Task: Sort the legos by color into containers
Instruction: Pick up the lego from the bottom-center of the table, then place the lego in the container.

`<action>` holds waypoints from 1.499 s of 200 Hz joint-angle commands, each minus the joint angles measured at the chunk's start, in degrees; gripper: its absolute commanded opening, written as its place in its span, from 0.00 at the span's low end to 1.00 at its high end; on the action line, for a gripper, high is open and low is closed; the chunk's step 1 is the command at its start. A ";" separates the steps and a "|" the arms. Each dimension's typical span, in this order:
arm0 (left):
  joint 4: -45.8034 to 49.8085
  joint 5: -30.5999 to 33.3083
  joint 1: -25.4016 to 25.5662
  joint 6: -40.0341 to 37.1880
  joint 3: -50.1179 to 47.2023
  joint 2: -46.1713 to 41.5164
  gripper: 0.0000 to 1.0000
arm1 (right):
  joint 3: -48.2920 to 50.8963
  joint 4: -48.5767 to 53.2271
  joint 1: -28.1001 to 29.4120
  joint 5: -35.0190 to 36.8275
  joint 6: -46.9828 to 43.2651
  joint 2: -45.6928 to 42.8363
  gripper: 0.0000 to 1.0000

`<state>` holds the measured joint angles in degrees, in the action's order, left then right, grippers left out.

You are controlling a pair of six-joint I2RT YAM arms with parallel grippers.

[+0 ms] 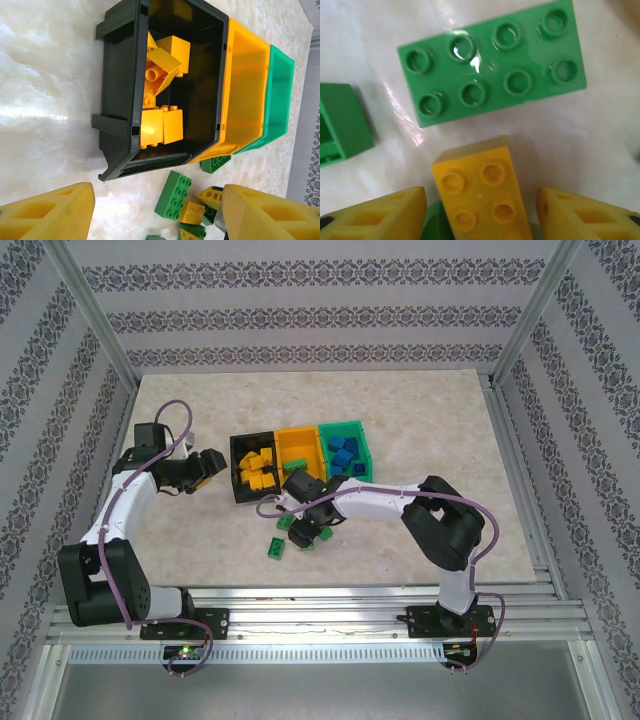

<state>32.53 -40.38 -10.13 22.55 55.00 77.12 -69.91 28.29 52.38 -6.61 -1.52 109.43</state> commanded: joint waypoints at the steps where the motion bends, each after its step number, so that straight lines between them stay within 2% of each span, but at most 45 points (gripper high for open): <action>1: 0.29 -1.42 0.55 -1.12 1.25 0.00 0.68 | -1.10 1.94 0.09 2.62 -0.72 1.55 0.58; 44: 0.38 -1.37 0.54 -1.27 1.20 -0.04 0.68 | -1.03 -0.30 0.27 1.67 0.62 0.91 0.36; 121: 0.42 -1.10 0.55 -1.33 1.09 -0.29 0.68 | -0.42 -5.47 0.20 0.47 0.36 -6.12 0.34; 148: 0.51 -1.09 0.55 -1.36 1.34 -0.26 0.68 | -0.76 -10.18 -0.42 -2.43 1.63 -7.89 0.35; 165: 0.50 -0.93 0.55 -1.41 1.11 -0.47 0.68 | -3.55 -11.50 -0.79 -3.24 3.41 -6.49 0.35; 223: 1.22 -0.31 0.54 -1.99 1.55 -0.50 0.68 | -18.51 -13.84 -2.11 1.15 14.40 3.07 0.35; 252: 1.34 -0.10 0.52 -2.20 1.67 -0.48 0.68 | -23.98 -14.87 -3.67 0.42 18.04 7.80 0.37; 260: 1.39 0.04 0.52 -2.31 1.54 -0.70 0.68 | -25.16 -14.76 -3.94 0.30 18.57 8.69 0.43; 267: 1.35 0.13 0.54 -2.31 1.45 -0.73 0.68 | -26.17 -14.47 -3.97 0.61 18.99 9.31 0.55; 274: 1.46 0.28 0.48 -2.29 1.44 -0.74 0.68 | -26.74 -14.18 -4.07 0.72 19.01 9.65 0.60; 300: 1.39 0.35 0.48 -2.28 1.46 -0.83 0.68 | -24.68 -15.78 -3.95 0.53 18.83 7.91 0.64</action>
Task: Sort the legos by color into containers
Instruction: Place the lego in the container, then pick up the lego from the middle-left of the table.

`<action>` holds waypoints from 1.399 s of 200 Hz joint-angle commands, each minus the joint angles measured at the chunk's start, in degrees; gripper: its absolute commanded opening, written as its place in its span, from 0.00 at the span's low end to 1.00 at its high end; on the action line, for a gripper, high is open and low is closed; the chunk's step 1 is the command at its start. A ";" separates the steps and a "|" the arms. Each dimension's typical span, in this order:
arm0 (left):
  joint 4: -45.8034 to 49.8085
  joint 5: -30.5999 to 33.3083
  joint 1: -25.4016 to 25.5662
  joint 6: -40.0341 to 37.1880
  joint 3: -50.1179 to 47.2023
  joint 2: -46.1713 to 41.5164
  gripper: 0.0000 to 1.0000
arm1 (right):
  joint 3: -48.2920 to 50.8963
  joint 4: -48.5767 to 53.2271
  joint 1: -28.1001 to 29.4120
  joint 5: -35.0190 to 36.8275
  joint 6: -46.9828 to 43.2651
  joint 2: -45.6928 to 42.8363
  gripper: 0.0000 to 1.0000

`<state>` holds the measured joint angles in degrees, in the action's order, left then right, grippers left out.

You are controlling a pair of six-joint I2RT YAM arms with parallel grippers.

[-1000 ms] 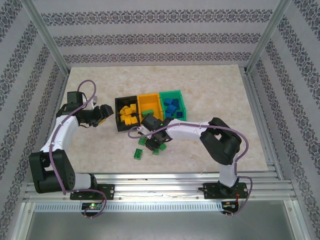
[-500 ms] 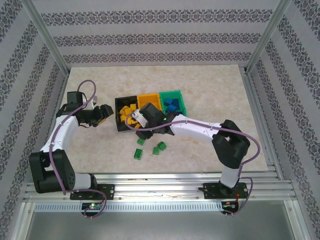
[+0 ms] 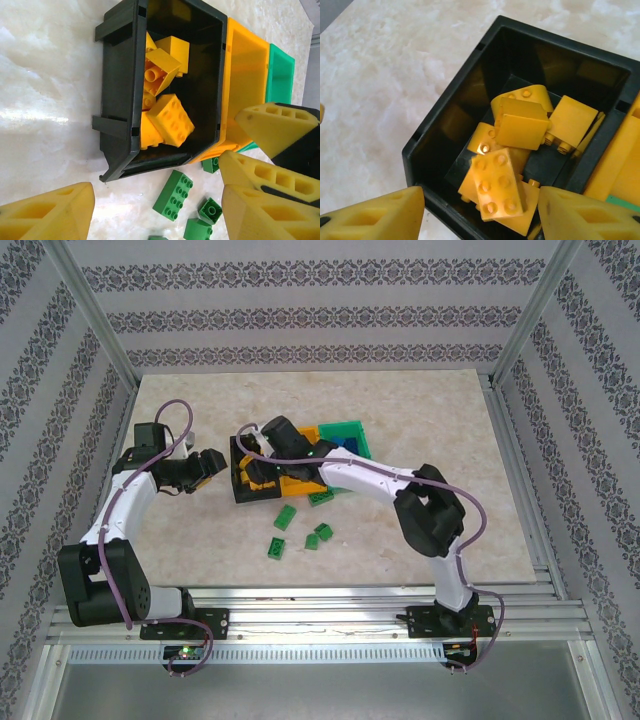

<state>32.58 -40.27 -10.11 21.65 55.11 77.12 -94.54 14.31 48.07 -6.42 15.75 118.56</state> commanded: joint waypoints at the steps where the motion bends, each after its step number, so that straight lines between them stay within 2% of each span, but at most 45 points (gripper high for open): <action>1: 1.30 0.26 0.45 -1.37 1.33 -0.83 0.68 | 0.18 -1.90 0.35 0.34 1.57 -1.27 0.64; 94: 1.42 0.32 0.53 -1.37 1.42 0.37 0.68 | 22.54 -10.46 -1.41 1.54 0.40 -18.34 0.65; 144: 1.87 1.45 0.81 -1.47 1.57 0.86 0.68 | 34.71 -14.60 -6.79 0.71 2.66 -26.32 0.67; 179: 3.03 3.76 2.86 -2.45 1.83 1.09 0.68 | 42.62 -16.79 -10.38 1.06 3.59 -31.02 0.67; 218: 4.40 8.84 8.86 -2.93 2.27 1.06 0.68 | 48.81 -18.86 -14.15 1.12 3.60 -35.02 0.67; 254: 7.19 22.98 20.35 -4.26 2.71 -0.84 0.67 | 53.39 -23.20 -16.81 1.16 3.63 -36.66 0.67; 280: 4.79 24.01 24.16 -0.39 -1.36 -4.43 0.67 | 55.23 -25.18 -17.91 0.45 3.92 -36.65 0.67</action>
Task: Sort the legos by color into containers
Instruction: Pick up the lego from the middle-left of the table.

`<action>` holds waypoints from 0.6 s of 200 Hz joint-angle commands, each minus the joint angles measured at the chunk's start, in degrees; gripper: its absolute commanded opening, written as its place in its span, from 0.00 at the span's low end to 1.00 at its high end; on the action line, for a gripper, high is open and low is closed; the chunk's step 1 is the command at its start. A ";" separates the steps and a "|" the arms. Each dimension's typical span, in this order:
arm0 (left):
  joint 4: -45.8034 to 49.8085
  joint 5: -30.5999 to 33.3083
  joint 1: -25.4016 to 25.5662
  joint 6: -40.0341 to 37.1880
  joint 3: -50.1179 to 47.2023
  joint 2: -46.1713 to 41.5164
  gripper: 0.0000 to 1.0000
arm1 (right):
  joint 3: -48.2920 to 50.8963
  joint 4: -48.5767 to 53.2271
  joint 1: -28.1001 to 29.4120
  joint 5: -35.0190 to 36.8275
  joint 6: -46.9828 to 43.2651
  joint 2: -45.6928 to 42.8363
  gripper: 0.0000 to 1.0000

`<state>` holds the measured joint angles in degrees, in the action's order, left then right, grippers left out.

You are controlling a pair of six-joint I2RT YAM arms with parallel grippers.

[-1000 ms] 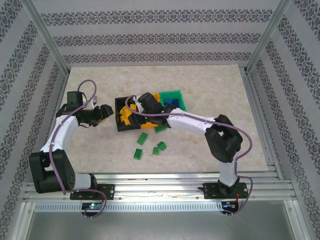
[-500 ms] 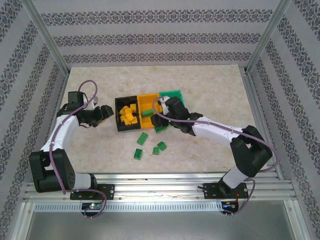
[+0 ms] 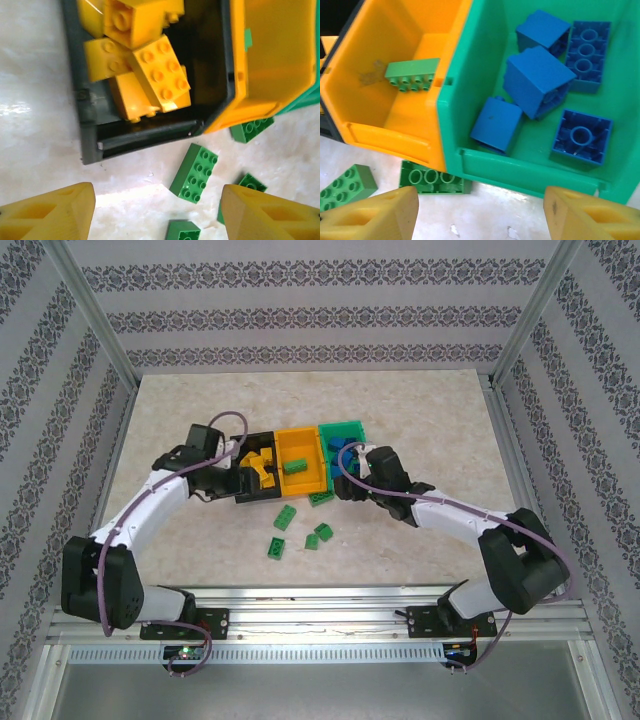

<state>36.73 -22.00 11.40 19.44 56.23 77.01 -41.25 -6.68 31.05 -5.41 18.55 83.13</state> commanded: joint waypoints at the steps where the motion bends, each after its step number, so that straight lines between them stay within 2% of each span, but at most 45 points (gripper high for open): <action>1: 0.50 5.82 2.88 1.95 -2.67 -4.45 0.67 | 2.04 -4.34 -0.89 -0.56 1.13 -1.22 0.67; 18: -0.27 7.57 6.29 4.20 -5.42 -7.08 0.66 | 2.95 -5.46 -1.32 -1.06 1.42 -1.05 0.67; 45: 0.75 12.63 14.37 7.25 -8.35 -9.70 0.66 | 3.98 -7.08 -1.94 -1.82 2.34 -0.96 0.67; 82: 0.27 17.24 23.99 13.15 -12.14 -10.15 0.66 | 4.94 -6.95 -2.87 -2.33 2.39 -3.07 0.68; 120: -1.88 17.16 29.88 16.89 -14.98 -7.18 0.66 | 6.65 -6.92 -3.97 -2.16 3.07 -5.58 0.68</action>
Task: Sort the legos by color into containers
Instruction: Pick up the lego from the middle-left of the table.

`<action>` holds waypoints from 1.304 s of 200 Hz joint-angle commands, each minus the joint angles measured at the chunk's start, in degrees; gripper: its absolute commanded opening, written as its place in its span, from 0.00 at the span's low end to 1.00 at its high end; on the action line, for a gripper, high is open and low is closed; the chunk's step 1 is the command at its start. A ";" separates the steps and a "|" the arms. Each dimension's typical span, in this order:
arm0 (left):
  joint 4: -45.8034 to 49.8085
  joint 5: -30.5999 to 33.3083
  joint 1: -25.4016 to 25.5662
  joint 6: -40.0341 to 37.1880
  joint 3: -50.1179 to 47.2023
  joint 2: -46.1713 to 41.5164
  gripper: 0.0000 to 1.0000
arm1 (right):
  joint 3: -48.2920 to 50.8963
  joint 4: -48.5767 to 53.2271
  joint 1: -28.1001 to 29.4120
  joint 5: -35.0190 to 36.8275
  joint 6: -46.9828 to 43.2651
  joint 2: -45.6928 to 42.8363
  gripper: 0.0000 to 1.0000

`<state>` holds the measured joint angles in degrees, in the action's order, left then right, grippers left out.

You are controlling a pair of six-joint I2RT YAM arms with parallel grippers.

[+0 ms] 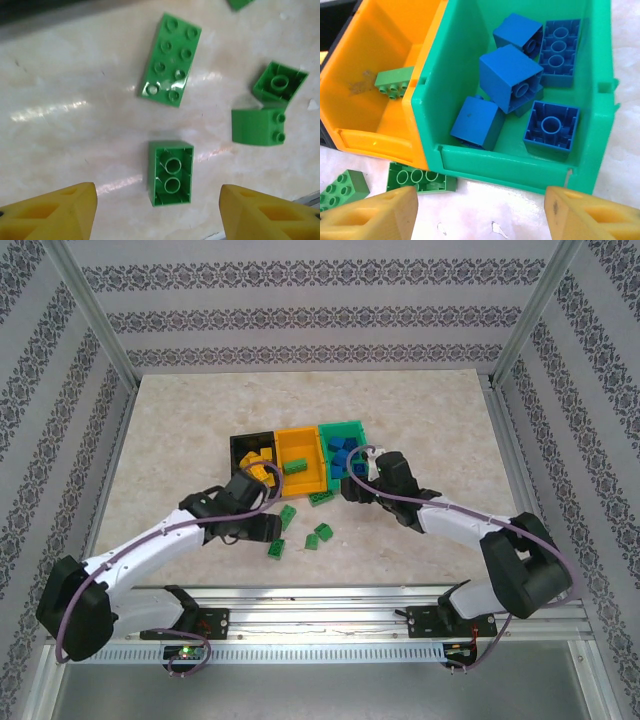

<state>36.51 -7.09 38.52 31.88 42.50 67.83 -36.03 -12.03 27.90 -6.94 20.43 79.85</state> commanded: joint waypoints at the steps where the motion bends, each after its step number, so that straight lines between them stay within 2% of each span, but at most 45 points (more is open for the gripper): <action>1: -1.64 2.26 2.86 4.48 -1.27 2.15 0.66 | 1.46 -1.62 -0.87 -0.54 1.20 -2.36 0.68; 95: -3.78 1.97 8.10 5.18 1.80 16.19 0.64 | 2.19 -1.94 -1.95 -1.27 1.80 -2.51 0.68; 123: -4.27 2.35 8.41 5.31 2.23 18.47 0.58 | 2.28 -1.94 -2.06 -1.43 1.90 -2.36 0.68; 139: -4.34 2.55 8.40 5.06 2.59 19.29 0.50 | 2.37 -2.35 -2.06 -1.60 2.07 -2.21 0.69; 153: -4.17 2.71 8.37 4.77 3.01 19.40 0.35 | 2.36 -2.71 -1.98 -1.60 2.17 -1.69 0.69; 163: -4.17 3.02 8.45 4.77 2.95 19.06 0.31 | 2.12 -2.49 -2.04 -1.88 2.17 -1.25 0.68; 261: -3.93 7.70 8.41 1.24 10.10 12.06 0.24 | 2.19 -3.67 -2.06 -2.95 3.04 -0.19 0.69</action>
<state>34.33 -2.24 46.13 35.75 49.69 81.67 -34.30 -13.69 26.35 -8.54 22.48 78.61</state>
